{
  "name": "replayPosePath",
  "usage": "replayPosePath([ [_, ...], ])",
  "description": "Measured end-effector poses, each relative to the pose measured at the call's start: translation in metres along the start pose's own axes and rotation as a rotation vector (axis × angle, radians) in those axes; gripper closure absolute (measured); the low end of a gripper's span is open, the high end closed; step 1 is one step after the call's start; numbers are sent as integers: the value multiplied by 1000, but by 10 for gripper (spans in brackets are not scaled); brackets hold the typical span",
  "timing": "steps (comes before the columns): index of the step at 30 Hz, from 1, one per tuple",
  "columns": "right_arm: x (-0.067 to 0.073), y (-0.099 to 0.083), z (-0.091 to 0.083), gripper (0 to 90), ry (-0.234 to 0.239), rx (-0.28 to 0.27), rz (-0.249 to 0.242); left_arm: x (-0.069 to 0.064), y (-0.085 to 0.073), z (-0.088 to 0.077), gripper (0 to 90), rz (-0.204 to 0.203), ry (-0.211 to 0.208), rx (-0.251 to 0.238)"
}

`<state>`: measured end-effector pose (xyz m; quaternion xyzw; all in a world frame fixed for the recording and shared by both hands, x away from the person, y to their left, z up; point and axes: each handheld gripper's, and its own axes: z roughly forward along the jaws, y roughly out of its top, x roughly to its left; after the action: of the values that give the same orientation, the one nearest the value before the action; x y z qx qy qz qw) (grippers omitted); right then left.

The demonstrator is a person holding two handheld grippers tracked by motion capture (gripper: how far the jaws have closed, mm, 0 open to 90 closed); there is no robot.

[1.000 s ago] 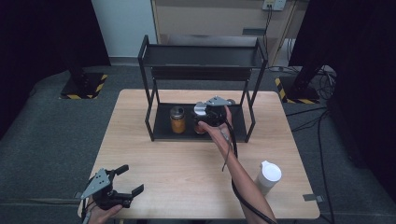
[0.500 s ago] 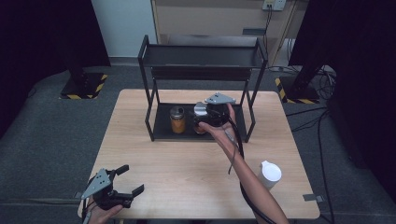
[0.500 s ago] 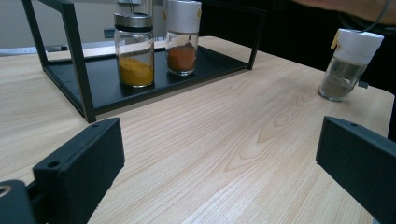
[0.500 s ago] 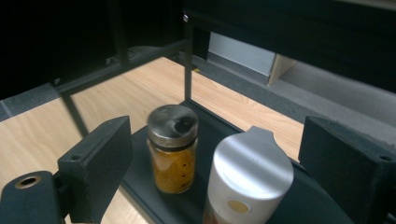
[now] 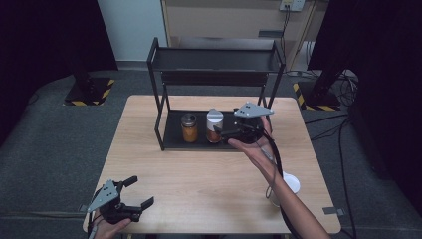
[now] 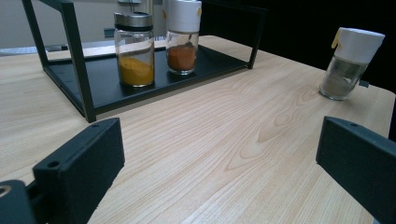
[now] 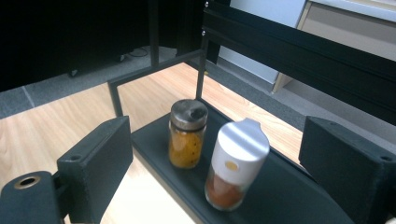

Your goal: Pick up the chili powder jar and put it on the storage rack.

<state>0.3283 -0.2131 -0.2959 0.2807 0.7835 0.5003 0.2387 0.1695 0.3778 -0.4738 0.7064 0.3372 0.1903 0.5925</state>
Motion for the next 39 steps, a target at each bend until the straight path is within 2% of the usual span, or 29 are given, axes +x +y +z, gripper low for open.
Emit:
replayPosePath([
  [9,-1,-12,-51,96,-4,-22,-26,0,0,0,3,-2,4,2],
  [19,-2,-36,-104,66,-24,-68,-9,-1,0,0,3,-4,10,4],
  [32,2,-74,-150,53,-72,-70,11,-1,0,0,3,-5,12,4],
  [39,9,-101,-169,44,-107,-88,51,-1,0,0,3,-6,16,2],
])
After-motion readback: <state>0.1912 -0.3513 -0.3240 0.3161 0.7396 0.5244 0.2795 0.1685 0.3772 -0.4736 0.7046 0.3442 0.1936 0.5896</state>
